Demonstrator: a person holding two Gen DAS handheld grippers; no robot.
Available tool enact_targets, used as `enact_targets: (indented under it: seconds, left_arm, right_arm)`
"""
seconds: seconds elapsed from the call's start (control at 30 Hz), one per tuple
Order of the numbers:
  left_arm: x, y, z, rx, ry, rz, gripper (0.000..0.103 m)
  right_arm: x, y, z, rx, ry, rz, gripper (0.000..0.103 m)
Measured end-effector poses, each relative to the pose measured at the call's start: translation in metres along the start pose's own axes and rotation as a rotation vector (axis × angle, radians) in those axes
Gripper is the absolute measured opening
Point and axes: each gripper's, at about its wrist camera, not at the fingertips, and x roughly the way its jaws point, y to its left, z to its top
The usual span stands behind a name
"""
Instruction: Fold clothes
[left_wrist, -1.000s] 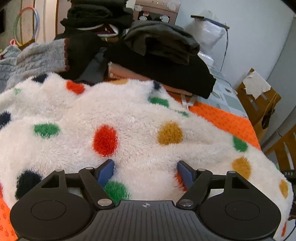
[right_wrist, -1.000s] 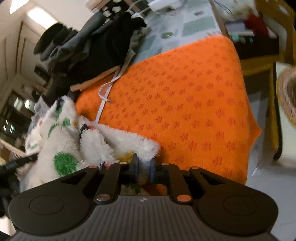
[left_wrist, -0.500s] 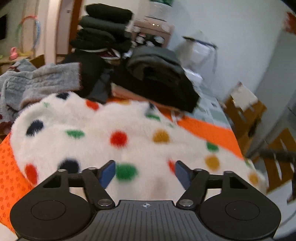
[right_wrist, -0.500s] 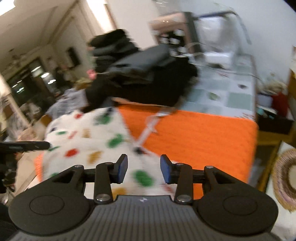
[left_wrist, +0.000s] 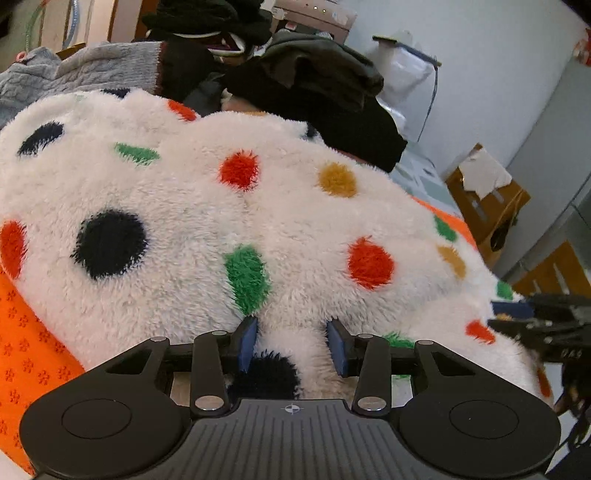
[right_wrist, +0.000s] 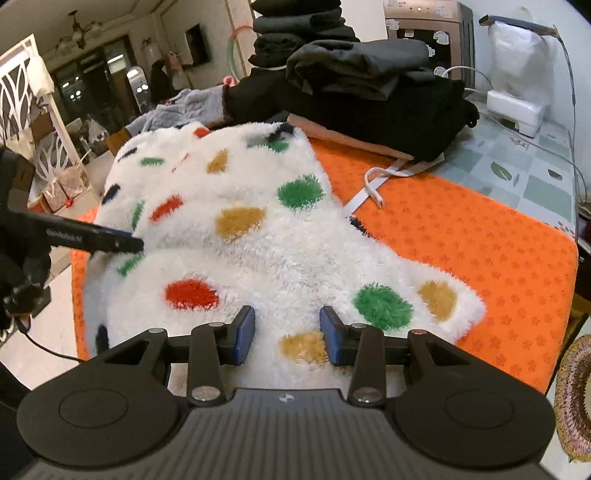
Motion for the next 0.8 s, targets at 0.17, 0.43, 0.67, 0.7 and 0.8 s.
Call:
enact_targets:
  seconds: [0.17, 0.43, 0.67, 0.7, 0.8]
  left_arm:
    - [-0.027, 0.004, 0.009, -0.049, -0.066, -0.038, 0.066]
    - [-0.064, 0.061, 0.049, -0.015, -0.109, 0.024, 0.085]
    - [-0.064, 0.156, 0.092, -0.052, -0.114, 0.046, 0.094]
    - [-0.063, 0.170, 0.098, -0.056, -0.113, 0.045, 0.095]
    - [-0.056, 0.207, 0.115, -0.063, -0.105, 0.021, 0.098]
  right_arm:
    - [-0.008, 0.008, 0.010, -0.003, 0.000, -0.011, 0.049]
    - [-0.030, 0.027, 0.022, 0.070, -0.079, -0.064, 0.064]
    - [-0.029, 0.071, 0.040, 0.164, -0.137, -0.188, 0.086]
    - [-0.027, 0.079, 0.042, 0.181, -0.146, -0.209, 0.087]
    - [-0.017, 0.103, 0.050, 0.262, -0.158, -0.292, 0.088]
